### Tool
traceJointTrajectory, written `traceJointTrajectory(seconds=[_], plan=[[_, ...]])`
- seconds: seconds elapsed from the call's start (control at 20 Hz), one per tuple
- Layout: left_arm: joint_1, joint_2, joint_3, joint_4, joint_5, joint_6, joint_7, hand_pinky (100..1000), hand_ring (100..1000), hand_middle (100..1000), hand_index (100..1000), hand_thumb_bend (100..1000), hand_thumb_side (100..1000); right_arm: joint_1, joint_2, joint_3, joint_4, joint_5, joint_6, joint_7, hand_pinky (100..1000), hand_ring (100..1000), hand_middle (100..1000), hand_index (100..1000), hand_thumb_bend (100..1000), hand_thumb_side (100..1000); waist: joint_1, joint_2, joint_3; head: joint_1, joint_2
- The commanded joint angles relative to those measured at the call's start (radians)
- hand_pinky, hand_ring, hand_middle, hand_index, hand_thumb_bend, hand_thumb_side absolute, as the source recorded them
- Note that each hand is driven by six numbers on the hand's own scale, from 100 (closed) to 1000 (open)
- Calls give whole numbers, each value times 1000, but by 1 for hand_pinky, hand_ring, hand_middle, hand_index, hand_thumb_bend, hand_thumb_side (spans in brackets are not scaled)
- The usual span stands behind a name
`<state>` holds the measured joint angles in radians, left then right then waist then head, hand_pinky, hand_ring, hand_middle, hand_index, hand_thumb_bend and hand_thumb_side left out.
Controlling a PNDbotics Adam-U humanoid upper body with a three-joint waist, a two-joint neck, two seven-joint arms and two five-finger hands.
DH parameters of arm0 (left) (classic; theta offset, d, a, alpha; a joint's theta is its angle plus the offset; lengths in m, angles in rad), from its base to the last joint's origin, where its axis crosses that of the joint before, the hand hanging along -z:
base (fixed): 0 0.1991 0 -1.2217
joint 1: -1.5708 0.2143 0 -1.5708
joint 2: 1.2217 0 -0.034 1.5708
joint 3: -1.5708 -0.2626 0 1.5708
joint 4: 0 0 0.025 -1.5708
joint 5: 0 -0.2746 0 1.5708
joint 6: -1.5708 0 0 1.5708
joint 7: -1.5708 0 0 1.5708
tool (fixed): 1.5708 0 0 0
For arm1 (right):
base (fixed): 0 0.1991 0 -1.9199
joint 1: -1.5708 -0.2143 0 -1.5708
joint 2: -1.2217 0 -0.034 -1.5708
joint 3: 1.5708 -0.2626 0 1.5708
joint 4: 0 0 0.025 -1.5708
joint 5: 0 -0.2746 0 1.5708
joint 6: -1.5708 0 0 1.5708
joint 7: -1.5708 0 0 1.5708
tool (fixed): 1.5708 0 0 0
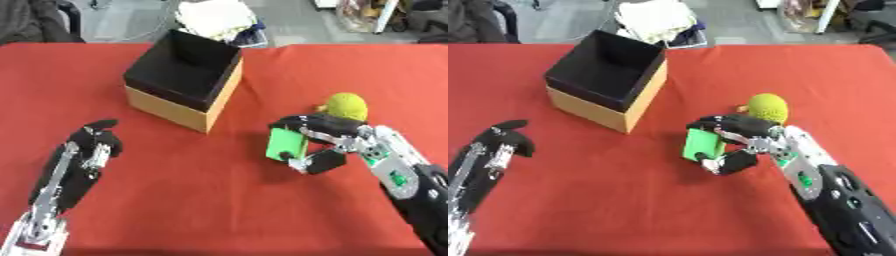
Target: Pick up objects on the table and place them in the box.
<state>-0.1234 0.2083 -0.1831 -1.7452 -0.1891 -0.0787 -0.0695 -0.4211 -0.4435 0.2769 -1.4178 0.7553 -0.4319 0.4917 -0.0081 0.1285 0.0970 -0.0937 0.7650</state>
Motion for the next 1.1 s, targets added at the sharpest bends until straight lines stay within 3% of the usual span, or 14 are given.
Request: traceJointTrajectory(seconds=[0.05,0.15,0.2,0.25,0.3,0.45,0.8,1.1], plan=[[-6,10,0,-13,4,-2,-1,596,577,516,822,100,764,7,-20,1,6,18,-3,-8,560,557,785,931,100,410,3,-8,-1,-2,5],[-6,10,0,-13,4,-2,-1,596,577,516,822,100,763,8,-21,-1,0,10,-4,-29,539,513,718,897,100,323,3,-8,-2,-2,5],[-6,10,0,-13,4,-2,-1,597,577,516,822,100,763,7,-21,-2,-4,5,-4,-42,518,483,633,858,100,233,3,-8,-2,-2,5],[-6,10,0,-13,4,-2,-1,597,577,516,822,100,763,7,-22,-3,-8,-2,-4,-56,507,471,608,841,100,294,3,-8,-2,-3,5],[-6,10,0,-13,4,-2,-1,597,577,516,822,100,763,5,-24,-5,-14,-9,-3,-72,495,457,577,822,100,201,3,-8,-2,-3,5],[-5,10,1,-13,4,-3,-1,597,577,517,823,100,764,-2,-30,-11,-42,-39,2,-119,453,405,497,771,100,198,2,-8,-2,-2,5],[-5,11,0,-14,4,-3,-1,597,577,516,823,100,763,-58,-87,-17,-116,-109,13,-186,457,405,494,772,100,182,0,-10,0,-2,5],[-9,10,-2,-15,6,-3,-3,597,577,516,822,100,763,-163,-160,-34,-81,-124,28,-216,474,421,502,776,100,150,1,-4,14,-8,5]])
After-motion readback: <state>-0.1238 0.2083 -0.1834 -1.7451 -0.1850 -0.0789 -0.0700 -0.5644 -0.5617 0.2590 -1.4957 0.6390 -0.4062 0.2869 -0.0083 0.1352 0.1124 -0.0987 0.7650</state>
